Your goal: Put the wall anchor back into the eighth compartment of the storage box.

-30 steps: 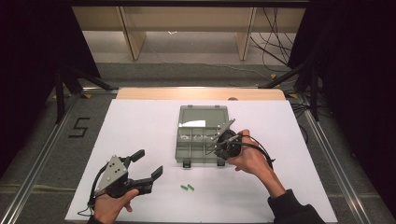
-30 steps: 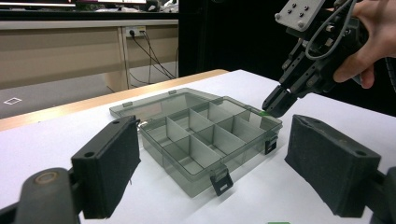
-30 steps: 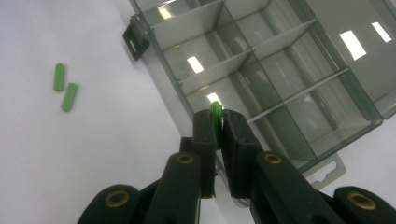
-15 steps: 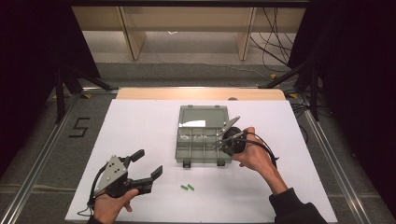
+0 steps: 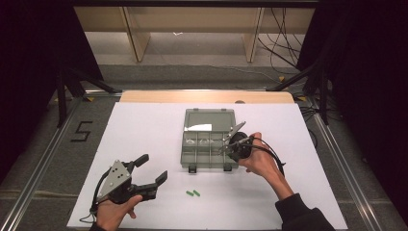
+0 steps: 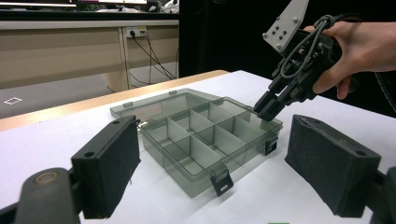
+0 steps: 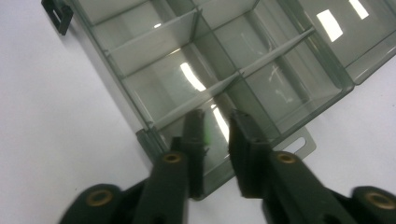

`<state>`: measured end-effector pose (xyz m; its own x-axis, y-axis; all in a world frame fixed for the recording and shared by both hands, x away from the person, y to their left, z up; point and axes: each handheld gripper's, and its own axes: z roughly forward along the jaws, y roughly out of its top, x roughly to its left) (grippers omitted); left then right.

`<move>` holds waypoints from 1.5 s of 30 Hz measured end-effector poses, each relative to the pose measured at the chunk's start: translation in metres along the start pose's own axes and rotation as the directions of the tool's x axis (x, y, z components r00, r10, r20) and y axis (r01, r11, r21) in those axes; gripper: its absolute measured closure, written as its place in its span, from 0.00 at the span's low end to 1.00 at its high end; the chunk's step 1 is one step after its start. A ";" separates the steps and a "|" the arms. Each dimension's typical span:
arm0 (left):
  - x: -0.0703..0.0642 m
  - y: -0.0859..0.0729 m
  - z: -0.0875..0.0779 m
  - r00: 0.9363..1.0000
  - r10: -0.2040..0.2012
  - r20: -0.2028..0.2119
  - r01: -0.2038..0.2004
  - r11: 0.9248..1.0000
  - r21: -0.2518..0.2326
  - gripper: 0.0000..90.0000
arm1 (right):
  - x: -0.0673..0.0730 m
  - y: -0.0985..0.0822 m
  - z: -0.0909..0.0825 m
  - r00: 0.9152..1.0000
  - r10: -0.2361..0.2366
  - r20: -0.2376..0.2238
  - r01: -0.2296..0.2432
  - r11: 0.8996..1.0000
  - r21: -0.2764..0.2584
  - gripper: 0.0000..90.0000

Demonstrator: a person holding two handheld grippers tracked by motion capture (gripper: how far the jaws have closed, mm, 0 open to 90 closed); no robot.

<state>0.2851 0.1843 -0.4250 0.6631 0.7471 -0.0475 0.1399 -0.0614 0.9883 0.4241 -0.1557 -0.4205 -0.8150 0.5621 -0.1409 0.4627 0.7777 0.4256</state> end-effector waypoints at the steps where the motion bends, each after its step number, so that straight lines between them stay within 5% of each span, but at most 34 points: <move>1: 0.000 0.000 0.000 1.000 0.000 0.000 0.000 1.000 -0.002 0.18 | 0.001 0.001 -0.001 1.000 0.011 0.015 -0.011 1.000 -0.019 0.72; 5: 0.000 0.000 0.000 1.000 0.001 0.000 -0.001 1.000 0.000 0.18 | 0.003 0.004 -0.006 1.000 0.005 0.008 -0.004 0.999 -0.050 0.61; 12: 0.000 0.000 0.000 1.000 -0.001 0.000 0.001 1.000 -0.002 0.18 | 0.027 0.018 -0.015 0.999 -0.037 -0.030 0.033 0.992 -0.121 0.38; 15: 0.000 0.000 0.000 1.000 -0.003 -0.001 0.003 1.000 -0.003 0.18 | 0.033 0.020 -0.016 0.998 -0.046 -0.037 0.041 0.990 -0.133 0.35; 22: -0.001 0.000 -0.001 1.000 -0.006 -0.005 0.006 1.000 -0.003 0.18 | 0.052 0.027 -0.017 0.993 -0.079 -0.089 0.065 0.986 -0.154 0.34; 32: -0.001 0.000 -0.001 1.000 -0.007 -0.008 0.007 1.000 -0.002 0.18 | 0.099 0.037 0.005 0.966 -0.187 -0.176 0.172 0.980 -0.098 0.37; 45: -0.001 0.001 -0.001 1.000 -0.006 -0.009 0.006 1.000 -0.002 0.18 | 0.114 0.035 0.023 0.952 -0.219 -0.212 0.222 0.975 -0.013 0.44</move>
<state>0.2839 0.1847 -0.4243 0.6554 0.7535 -0.0520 0.1423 -0.0556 0.9883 0.3555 -0.0581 -0.4417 -0.9516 0.3051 -0.0383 0.2659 0.8791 0.3957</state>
